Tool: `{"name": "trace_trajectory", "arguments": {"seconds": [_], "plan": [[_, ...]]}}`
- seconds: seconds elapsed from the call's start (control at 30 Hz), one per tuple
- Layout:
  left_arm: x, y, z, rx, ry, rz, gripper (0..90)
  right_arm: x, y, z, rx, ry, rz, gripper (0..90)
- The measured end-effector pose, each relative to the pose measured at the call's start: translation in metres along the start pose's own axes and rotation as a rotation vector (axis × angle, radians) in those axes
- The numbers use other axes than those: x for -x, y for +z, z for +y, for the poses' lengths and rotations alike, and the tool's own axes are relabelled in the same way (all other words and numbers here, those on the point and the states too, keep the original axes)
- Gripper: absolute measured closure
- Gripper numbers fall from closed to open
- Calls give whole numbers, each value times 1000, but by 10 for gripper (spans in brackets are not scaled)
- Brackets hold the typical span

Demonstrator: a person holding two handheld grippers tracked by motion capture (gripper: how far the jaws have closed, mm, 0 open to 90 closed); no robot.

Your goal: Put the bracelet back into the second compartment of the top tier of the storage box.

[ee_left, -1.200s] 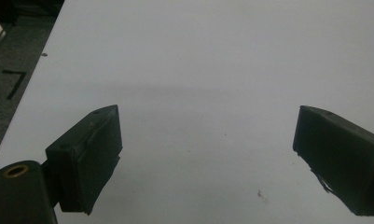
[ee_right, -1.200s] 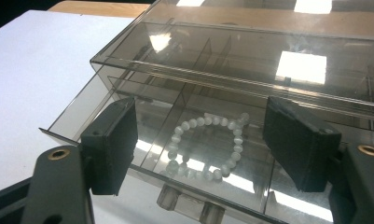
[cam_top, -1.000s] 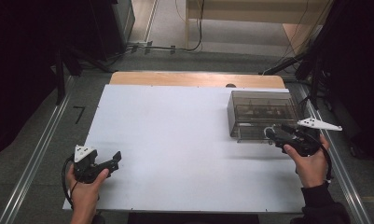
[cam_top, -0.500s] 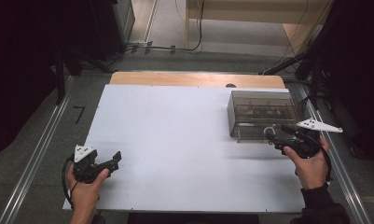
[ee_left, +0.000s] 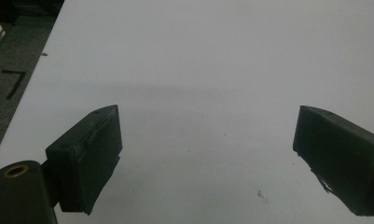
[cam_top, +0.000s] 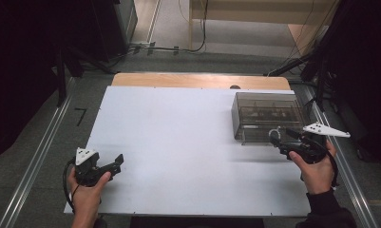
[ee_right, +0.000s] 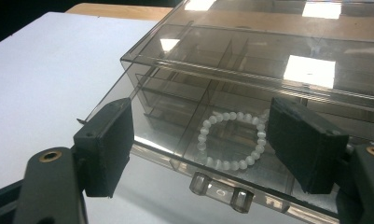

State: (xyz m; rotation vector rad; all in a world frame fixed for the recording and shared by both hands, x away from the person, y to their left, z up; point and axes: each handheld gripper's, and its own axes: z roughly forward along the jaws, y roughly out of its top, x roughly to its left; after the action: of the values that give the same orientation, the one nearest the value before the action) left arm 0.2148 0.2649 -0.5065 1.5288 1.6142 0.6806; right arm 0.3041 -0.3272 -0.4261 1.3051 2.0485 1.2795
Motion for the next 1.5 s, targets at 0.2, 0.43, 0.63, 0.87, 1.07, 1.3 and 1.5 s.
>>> {"name": "trace_trajectory", "arguments": {"seconds": [0.2, 0.43, 0.63, 0.87, 1.07, 1.3, 1.5], "plan": [[0, 0, 0, -1, 1, -3, 87, -1, -2, -1, 0, 1, 1, 216], [0, 0, 0, -1, 2, -5, 87, 0, -4, -4, 2, 5, -1, 216], [0, -1, 0, -1, 3, -4, 87, -1, -6, -6, 1, 6, 0, 216], [0, -1, 0, -1, 3, -5, 87, -2, -10, -9, 4, 8, -1, 216], [0, -1, 0, 0, 3, -5, 87, -1, -12, -12, 3, 12, -4, 216], [0, -1, 0, 0, 5, -6, 87, 0, -16, -17, 3, 19, -12, 215], [0, -1, 0, 0, 6, -8, 87, 0, -18, -22, 2, 23, -20, 214]]}}
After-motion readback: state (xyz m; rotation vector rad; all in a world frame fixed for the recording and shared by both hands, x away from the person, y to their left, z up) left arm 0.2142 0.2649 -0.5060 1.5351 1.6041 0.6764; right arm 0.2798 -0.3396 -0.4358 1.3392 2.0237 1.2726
